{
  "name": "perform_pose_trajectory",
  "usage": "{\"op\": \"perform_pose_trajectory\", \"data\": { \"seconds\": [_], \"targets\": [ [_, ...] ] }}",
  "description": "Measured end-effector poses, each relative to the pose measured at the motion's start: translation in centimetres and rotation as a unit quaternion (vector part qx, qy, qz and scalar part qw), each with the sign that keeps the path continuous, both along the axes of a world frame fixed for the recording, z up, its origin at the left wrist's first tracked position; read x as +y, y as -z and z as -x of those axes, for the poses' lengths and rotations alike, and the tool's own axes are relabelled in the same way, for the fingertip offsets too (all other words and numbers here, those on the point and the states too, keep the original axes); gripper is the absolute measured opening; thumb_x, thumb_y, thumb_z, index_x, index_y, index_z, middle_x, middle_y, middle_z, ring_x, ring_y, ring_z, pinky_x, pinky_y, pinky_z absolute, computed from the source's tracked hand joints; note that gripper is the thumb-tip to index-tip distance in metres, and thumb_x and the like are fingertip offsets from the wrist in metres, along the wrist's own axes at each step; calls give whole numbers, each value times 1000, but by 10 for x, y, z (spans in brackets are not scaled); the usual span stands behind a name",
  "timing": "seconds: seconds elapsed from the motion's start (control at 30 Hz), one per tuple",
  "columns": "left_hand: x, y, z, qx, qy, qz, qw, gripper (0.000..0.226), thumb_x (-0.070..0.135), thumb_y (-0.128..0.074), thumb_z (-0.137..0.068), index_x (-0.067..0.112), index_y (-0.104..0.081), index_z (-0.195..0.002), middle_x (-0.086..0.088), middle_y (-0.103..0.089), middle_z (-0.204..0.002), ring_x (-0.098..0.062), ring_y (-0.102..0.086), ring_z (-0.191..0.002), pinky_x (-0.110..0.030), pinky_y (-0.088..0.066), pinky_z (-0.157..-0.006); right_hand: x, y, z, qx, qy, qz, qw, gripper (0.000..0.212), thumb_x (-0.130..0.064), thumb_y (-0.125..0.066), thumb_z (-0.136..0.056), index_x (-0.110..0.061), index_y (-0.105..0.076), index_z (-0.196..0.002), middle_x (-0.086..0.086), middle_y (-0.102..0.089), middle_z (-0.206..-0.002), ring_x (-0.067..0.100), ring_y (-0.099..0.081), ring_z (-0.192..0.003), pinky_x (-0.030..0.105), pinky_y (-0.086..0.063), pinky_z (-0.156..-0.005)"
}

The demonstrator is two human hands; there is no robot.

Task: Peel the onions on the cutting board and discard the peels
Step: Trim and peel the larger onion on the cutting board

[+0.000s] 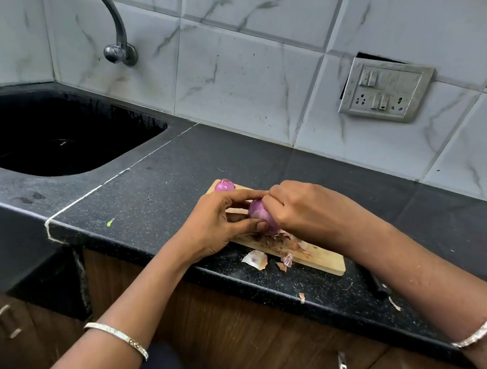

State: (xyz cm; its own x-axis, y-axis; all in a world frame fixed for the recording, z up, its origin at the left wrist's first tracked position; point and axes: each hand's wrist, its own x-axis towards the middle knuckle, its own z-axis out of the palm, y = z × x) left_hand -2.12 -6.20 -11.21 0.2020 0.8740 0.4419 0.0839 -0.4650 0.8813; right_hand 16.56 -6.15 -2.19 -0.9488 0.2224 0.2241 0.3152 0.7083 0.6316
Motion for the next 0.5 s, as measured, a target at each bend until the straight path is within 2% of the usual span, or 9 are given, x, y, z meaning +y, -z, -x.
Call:
{"op": "perform_pose_trajectory", "data": {
  "seconds": [0.07,0.2,0.37,0.5],
  "targets": [
    [1,1,1,0,-2,3,1000,49,3,-83,-79,13,-70,-126,-4,-74,-115,-12,-70,-109,-24,-57,-93,4,2,-2,7,-8,-17,1000,22,-1,-44,-91,-1,-60,-76,12,-58,-69,24,-53,-57,35,-45,-46],
    [1,2,1,9,-8,-2,1000,49,5,-84,-80,11,-70,-126,-3,-74,-113,-12,-70,-110,-22,-57,-92,12,8,-5,7,-3,-48,999,12,-1,-62,-93,-4,-60,-82,9,-56,-75,21,-51,-62,33,-43,-54],
    [-1,0,-2,9,-6,-2,1000,49,2,-83,-79,18,-69,-123,2,-73,-112,-6,-69,-108,-17,-55,-88,15,26,-12,90,47,-33,994,3,-2,-63,-93,-4,-63,-91,10,-58,-83,23,-54,-69,37,-51,-59],
    [-2,-3,-3,28,-28,-16,999,50,5,-83,-80,14,-69,-127,5,-73,-113,1,-67,-107,-9,-51,-84,15,33,-8,142,53,-45,987,4,-4,-65,-92,-4,-64,-89,11,-59,-82,25,-56,-69,38,-52,-59]
  ]
}}
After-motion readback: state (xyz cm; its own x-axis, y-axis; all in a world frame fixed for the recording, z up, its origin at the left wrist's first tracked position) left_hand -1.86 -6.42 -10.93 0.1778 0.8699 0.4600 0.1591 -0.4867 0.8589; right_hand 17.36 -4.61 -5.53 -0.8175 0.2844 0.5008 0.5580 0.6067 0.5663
